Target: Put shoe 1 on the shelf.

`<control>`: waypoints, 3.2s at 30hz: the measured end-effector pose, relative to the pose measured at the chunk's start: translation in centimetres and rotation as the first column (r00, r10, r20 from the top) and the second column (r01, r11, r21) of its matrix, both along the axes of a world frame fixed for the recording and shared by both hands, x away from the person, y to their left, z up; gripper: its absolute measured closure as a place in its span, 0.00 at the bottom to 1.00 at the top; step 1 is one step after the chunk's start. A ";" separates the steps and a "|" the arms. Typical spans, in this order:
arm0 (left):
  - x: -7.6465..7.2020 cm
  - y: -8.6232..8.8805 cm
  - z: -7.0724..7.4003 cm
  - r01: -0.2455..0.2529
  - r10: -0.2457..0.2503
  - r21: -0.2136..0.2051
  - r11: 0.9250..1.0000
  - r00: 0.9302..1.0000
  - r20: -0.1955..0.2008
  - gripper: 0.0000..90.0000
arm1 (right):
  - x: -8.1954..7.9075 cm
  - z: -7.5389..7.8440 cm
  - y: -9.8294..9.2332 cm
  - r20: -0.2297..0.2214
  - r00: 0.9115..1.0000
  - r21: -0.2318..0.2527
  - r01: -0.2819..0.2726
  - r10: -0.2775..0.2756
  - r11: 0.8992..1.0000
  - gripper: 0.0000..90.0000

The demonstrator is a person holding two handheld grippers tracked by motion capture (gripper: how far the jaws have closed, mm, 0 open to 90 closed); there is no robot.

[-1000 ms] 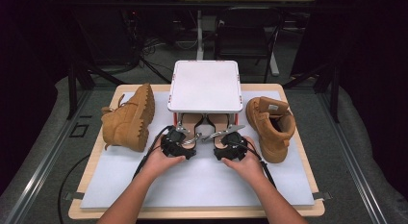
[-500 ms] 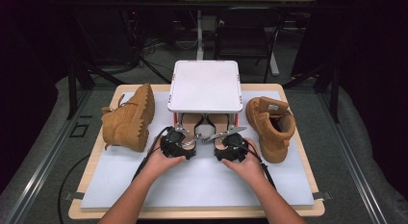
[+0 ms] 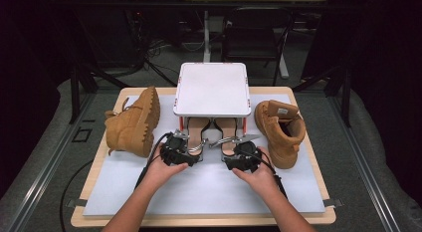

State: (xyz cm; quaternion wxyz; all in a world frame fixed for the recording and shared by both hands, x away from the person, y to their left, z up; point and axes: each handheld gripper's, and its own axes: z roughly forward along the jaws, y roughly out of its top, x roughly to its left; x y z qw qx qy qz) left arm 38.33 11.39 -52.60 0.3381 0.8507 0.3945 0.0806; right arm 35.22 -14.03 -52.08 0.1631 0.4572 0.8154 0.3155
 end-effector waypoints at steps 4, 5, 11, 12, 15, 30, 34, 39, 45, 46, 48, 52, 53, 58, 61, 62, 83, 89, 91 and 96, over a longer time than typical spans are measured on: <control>-0.8 0.5 0.5 -0.006 0.006 -0.025 1.000 1.000 0.008 0.40 | -1.0 0.5 -0.4 0.016 1.000 -0.008 0.004 -0.004 1.000 0.43; -0.8 0.5 0.5 -0.006 0.006 -0.025 1.000 1.000 0.008 0.41 | -1.2 0.6 -0.4 0.023 1.000 -0.008 0.004 -0.004 1.000 0.44; -1.8 1.2 0.7 -0.015 0.016 -0.041 0.999 1.000 0.023 0.45 | -2.1 0.7 -1.1 0.038 0.999 0.019 0.021 -0.022 1.000 0.47; -1.9 1.3 0.7 -0.018 0.019 -0.043 0.999 0.999 0.025 0.45 | -2.2 0.6 -1.3 0.036 0.999 0.025 0.026 -0.027 0.999 0.48; -2.5 1.6 0.9 -0.018 0.020 -0.044 0.999 0.999 0.034 0.46 | -2.3 0.5 -1.5 0.029 0.999 0.029 0.031 -0.032 0.999 0.51; -3.7 1.6 0.4 -0.032 0.034 -0.062 0.998 0.999 0.041 0.67 | -3.2 0.3 -1.5 0.015 0.999 0.078 0.047 -0.048 0.996 0.70; -3.6 1.1 0.1 -0.025 0.027 -0.058 0.998 0.999 0.039 0.76 | -2.9 0.0 -1.4 0.003 0.999 0.096 0.051 -0.052 0.994 0.80; -3.3 0.6 -0.3 -0.035 0.037 -0.052 0.998 0.998 0.042 0.90 | -2.5 -0.3 -1.2 -0.001 0.999 0.111 0.053 -0.054 0.992 0.91; -3.0 0.3 -0.5 -0.053 0.056 -0.072 0.996 0.998 0.037 0.99 | -2.0 -0.9 -0.5 -0.023 0.998 0.120 0.064 -0.061 0.991 1.00; -2.9 0.2 -0.6 -0.059 0.061 -0.073 0.996 0.998 0.024 0.99 | -2.0 -1.0 -0.4 -0.022 0.998 0.124 0.064 -0.061 0.990 1.00; -2.8 0.1 -0.7 -0.062 0.063 -0.075 0.995 0.998 0.011 1.00 | -1.8 -1.1 -0.2 -0.031 0.998 0.129 0.060 -0.056 0.990 1.00; -2.8 0.0 -0.8 -0.067 0.068 -0.071 0.995 0.998 0.017 1.00 | -1.6 -1.2 -0.1 -0.029 0.998 0.124 0.060 -0.057 0.990 1.00; -2.7 -0.1 -0.8 -0.070 0.072 -0.074 0.995 0.997 0.012 1.00 | -1.6 -1.2 -0.1 -0.026 0.998 0.125 0.066 -0.063 0.990 1.00; -2.6 -0.1 -0.9 -0.076 0.077 -0.071 0.995 0.997 0.010 1.00 | -1.4 -1.1 -0.1 -0.030 0.997 0.133 0.068 -0.065 0.989 1.00; -2.6 -0.1 -0.9 -0.079 0.080 -0.070 0.994 0.997 0.008 1.00 | -1.5 -1.1 -0.1 -0.025 0.997 0.134 0.070 -0.067 0.989 1.00; -2.6 -0.1 -0.8 -0.078 0.079 -0.067 0.995 0.997 0.010 1.00 | -1.5 -1.1 0.0 -0.020 0.997 0.135 0.072 -0.070 0.988 1.00; -2.6 0.0 -0.2 -0.092 0.094 -0.084 0.992 0.995 0.015 1.00 | -1.5 -0.8 0.1 -0.028 0.997 0.135 0.080 -0.077 0.988 1.00; -2.5 0.2 0.1 -0.103 0.105 -0.086 0.991 0.994 0.025 1.00 | -1.6 -0.6 0.1 -0.004 0.997 0.143 0.081 -0.082 0.986 1.00; -2.5 0.2 0.1 -0.105 0.108 -0.086 0.991 0.994 0.031 1.00 | -1.6 -0.5 0.1 -0.004 0.996 0.147 0.085 -0.085 0.986 1.00; -2.3 0.3 0.2 -0.114 0.117 -0.088 0.990 0.993 0.028 1.00 | -1.5 -0.1 0.2 0.013 0.997 0.150 0.075 -0.078 0.986 1.00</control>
